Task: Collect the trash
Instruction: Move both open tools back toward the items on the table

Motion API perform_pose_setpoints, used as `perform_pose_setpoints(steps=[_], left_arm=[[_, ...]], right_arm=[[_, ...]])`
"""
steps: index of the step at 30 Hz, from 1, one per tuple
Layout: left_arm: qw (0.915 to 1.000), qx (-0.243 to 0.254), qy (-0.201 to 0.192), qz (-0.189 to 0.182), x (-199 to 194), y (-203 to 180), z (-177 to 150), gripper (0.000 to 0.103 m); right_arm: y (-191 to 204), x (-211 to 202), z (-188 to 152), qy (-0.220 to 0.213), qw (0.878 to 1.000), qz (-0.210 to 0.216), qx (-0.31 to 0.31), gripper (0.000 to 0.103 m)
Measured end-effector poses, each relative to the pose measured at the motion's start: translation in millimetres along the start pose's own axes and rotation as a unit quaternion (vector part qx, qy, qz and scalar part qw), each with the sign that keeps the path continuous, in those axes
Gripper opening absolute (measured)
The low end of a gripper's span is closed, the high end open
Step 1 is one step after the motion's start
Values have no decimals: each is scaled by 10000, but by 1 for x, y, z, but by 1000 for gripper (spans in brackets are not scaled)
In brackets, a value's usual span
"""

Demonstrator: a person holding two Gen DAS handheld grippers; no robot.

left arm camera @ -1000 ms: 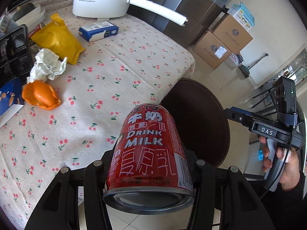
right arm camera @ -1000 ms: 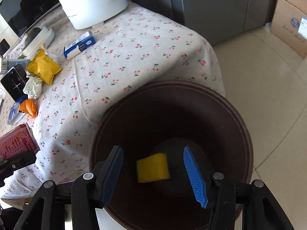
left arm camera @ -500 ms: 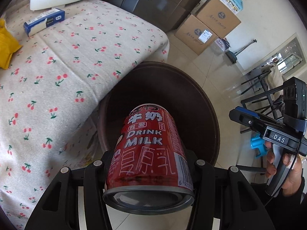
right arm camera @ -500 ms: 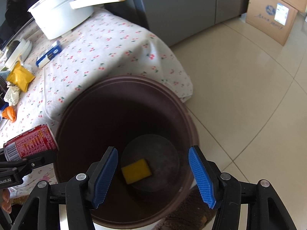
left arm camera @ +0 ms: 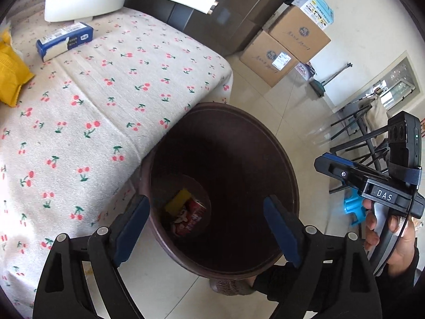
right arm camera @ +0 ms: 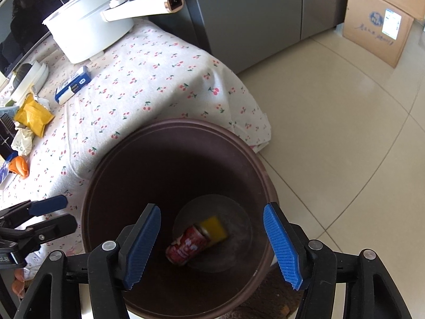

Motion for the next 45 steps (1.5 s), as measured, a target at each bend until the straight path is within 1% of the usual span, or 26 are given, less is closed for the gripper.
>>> perform_pose_setpoints(steps=[4, 8, 14, 17, 19, 26, 30, 33, 35, 38, 42, 45], left_arm=[[9998, -59, -34, 203, -16, 16, -3, 96], [9991, -126, -94, 402, -32, 30, -5, 99], [9967, -266, -248, 721, -63, 59, -10, 102], [9949, -348, -346, 879, -80, 75, -14, 103], [9934, -402, -412, 997, -93, 87, -23, 103], [9860, -681, -638, 1379, -136, 130, -37, 103], [9800, -872, -765, 1620, -157, 155, -45, 103], [9740, -1114, -844, 1786, -171, 179, -50, 103], [9673, -1346, -907, 1949, -180, 198, -51, 103], [9551, -1700, -971, 2225, -188, 227, -48, 103], [9443, -2064, -1025, 2350, -187, 257, -33, 103], [9428, -2136, -874, 2407, -171, 270, -20, 103]], right_arm=[[7, 2, 2, 20, 10000, -19, -22, 70], [17, 4, 4, 23, 10000, -1, -72, 72], [37, 5, 10, -1, 9998, 59, -183, 77], [51, 7, 13, -17, 9997, 107, -238, 79], [61, 8, 15, -23, 9995, 142, -287, 81], [99, 16, 21, 4, 9986, 238, -482, 86], [121, 22, 22, 33, 9979, 283, -582, 88], [137, 26, 23, 62, 9973, 319, -659, 89], [147, 30, 24, 88, 9969, 354, -700, 89], [164, 37, 26, 144, 9960, 419, -777, 89], [186, 47, 32, 206, 9944, 510, -905, 89], [196, 53, 37, 222, 9938, 533, -951, 89]])
Point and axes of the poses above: each gripper's, at about its wrist camera, not at the fingertips, and x roughly the way its jaws point, y to its left, z to its top, the point moved 5 cm from there along x, roughly the way its jaws point, and after that the axes turned 2 degrees about z, right-handed, at the moved point
